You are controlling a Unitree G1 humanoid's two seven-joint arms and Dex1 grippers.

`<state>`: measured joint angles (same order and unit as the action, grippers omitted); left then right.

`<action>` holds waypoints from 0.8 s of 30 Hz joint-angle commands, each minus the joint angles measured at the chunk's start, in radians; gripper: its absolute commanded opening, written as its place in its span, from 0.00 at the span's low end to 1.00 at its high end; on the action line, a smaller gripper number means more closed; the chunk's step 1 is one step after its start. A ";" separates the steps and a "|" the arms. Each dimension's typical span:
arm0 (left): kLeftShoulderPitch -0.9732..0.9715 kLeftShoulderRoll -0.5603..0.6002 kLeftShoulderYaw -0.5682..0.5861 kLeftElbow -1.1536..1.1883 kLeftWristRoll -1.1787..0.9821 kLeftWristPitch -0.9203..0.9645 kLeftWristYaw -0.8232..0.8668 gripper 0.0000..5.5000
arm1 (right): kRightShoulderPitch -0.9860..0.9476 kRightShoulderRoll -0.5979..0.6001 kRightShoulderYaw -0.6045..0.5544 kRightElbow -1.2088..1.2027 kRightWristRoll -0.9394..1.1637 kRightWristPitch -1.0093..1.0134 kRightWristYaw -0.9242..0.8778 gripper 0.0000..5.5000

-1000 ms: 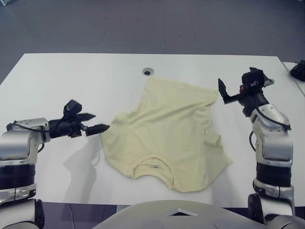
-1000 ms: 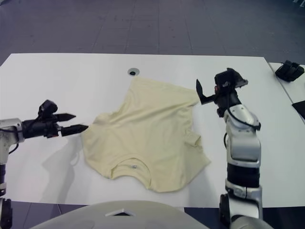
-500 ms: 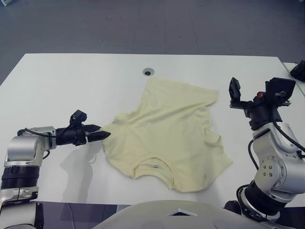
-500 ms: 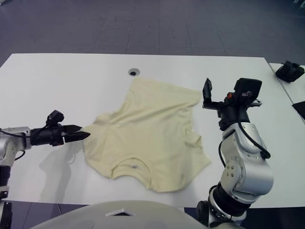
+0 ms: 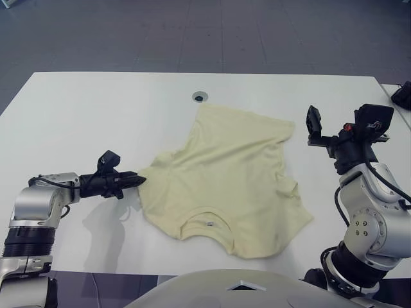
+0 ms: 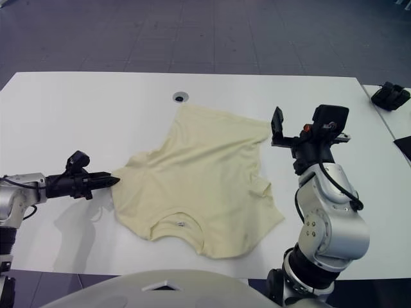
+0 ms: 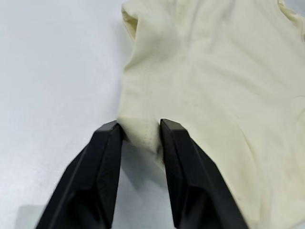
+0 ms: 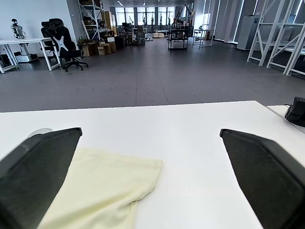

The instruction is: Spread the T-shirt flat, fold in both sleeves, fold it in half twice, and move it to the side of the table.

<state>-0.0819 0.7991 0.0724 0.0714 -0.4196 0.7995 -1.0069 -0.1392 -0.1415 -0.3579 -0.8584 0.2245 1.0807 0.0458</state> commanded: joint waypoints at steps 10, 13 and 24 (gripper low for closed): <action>-0.167 -0.120 -0.044 0.251 0.120 -0.056 0.254 0.00 | 0.172 -0.055 0.027 -0.025 0.002 0.028 0.034 0.98; -0.214 -0.122 -0.033 0.281 0.119 -0.061 0.270 0.00 | 0.206 -0.012 -0.033 -0.043 0.057 0.085 0.054 0.98; -0.053 -0.023 0.079 -0.202 0.030 0.143 0.296 0.00 | 0.322 0.059 -0.155 -0.147 0.184 0.281 0.109 0.98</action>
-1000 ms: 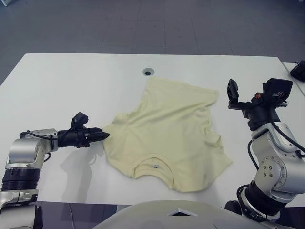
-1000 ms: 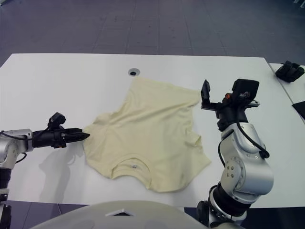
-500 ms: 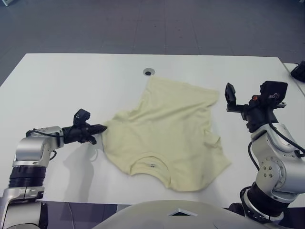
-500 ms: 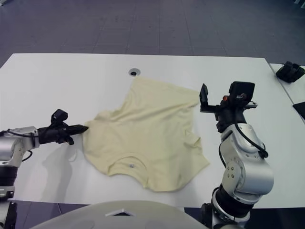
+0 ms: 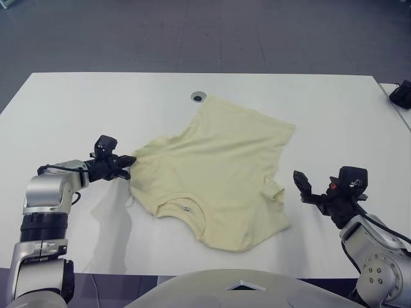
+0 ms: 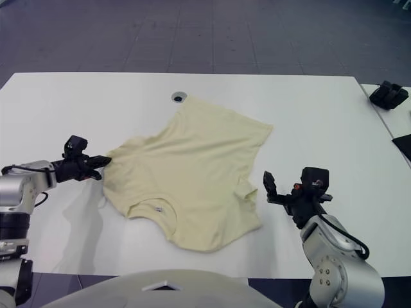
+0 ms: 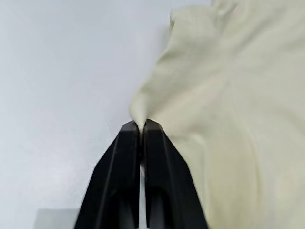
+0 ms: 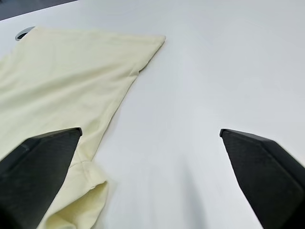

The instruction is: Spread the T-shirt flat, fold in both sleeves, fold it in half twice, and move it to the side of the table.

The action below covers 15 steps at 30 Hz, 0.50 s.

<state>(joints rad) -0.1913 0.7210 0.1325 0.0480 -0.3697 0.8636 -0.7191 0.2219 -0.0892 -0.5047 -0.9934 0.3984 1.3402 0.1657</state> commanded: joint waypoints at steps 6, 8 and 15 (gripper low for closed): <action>0.042 0.085 0.007 -0.400 -0.078 0.211 0.018 0.00 | -0.050 0.042 0.038 -0.004 0.002 0.012 -0.046 0.98; 0.004 0.067 -0.036 -0.433 -0.090 0.225 0.022 0.00 | -0.038 0.065 0.040 -0.020 -0.001 0.002 -0.061 0.98; -0.064 -0.022 -0.150 -0.503 -0.115 0.273 0.078 0.00 | -0.030 0.104 0.064 -0.026 -0.009 -0.024 -0.099 0.98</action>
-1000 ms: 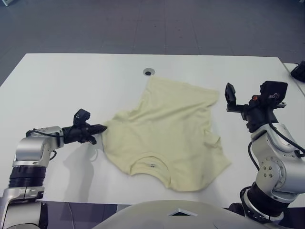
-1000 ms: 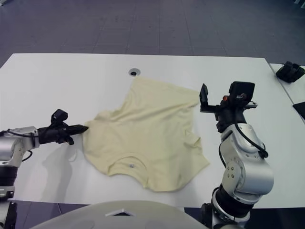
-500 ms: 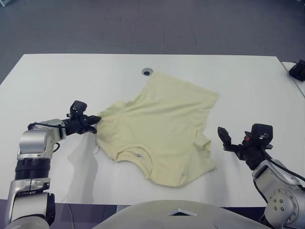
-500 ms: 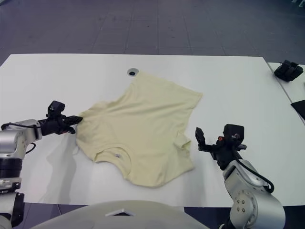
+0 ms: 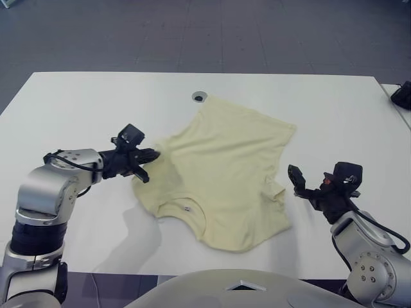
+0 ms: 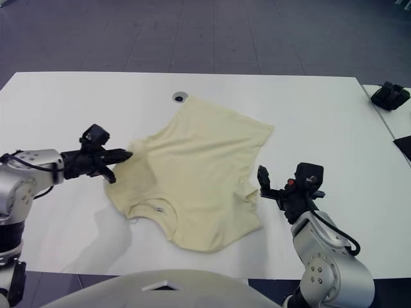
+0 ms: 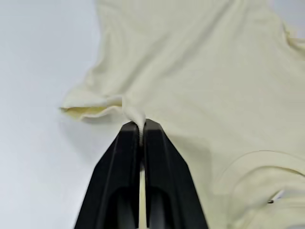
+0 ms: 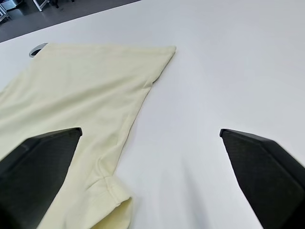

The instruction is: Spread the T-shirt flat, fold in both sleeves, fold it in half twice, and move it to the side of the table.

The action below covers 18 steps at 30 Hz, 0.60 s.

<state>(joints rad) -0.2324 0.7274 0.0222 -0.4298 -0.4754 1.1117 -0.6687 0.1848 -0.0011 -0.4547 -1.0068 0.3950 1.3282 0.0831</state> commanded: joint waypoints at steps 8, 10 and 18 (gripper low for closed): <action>0.002 -0.101 -0.122 -0.060 -0.003 0.040 0.085 0.00 | -0.018 0.003 0.023 0.010 -0.004 -0.022 -0.026 0.98; 0.010 -0.106 -0.143 -0.070 0.000 0.038 0.091 0.00 | -0.030 -0.004 0.028 0.020 -0.003 -0.021 -0.025 0.98; -0.005 -0.144 -0.278 -0.027 0.050 -0.011 0.114 0.11 | -0.065 -0.021 0.051 0.052 -0.008 -0.022 -0.029 0.98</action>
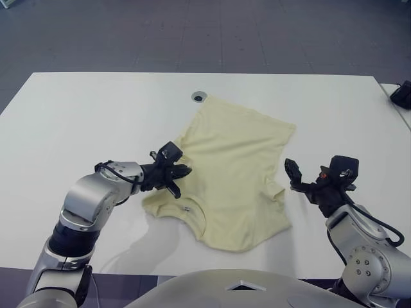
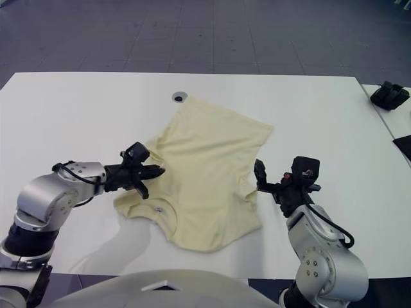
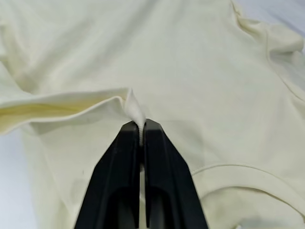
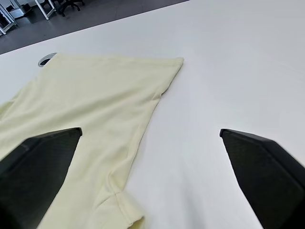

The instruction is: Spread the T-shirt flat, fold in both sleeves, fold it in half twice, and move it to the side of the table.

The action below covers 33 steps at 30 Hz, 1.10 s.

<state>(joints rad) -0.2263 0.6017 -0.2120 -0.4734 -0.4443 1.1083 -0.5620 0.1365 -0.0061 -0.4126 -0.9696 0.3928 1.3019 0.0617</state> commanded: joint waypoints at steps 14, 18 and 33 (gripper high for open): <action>-0.179 0.022 0.173 0.217 0.030 -0.040 0.038 0.55 | -0.009 -0.003 0.020 0.010 -0.012 -0.005 -0.023 0.98; -0.164 -0.003 0.123 0.270 0.051 -0.075 0.016 0.68 | -0.006 -0.008 0.010 0.004 -0.010 -0.003 -0.022 0.98; -0.246 -0.166 0.049 0.403 0.104 -0.123 0.039 0.98 | -0.031 -0.018 0.037 0.038 -0.013 -0.007 -0.021 0.98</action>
<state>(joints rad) -0.4544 0.4341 -0.1632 -0.0559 -0.3454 0.9738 -0.5181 0.1061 -0.0179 -0.3821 -0.9364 0.3829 1.2972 0.0449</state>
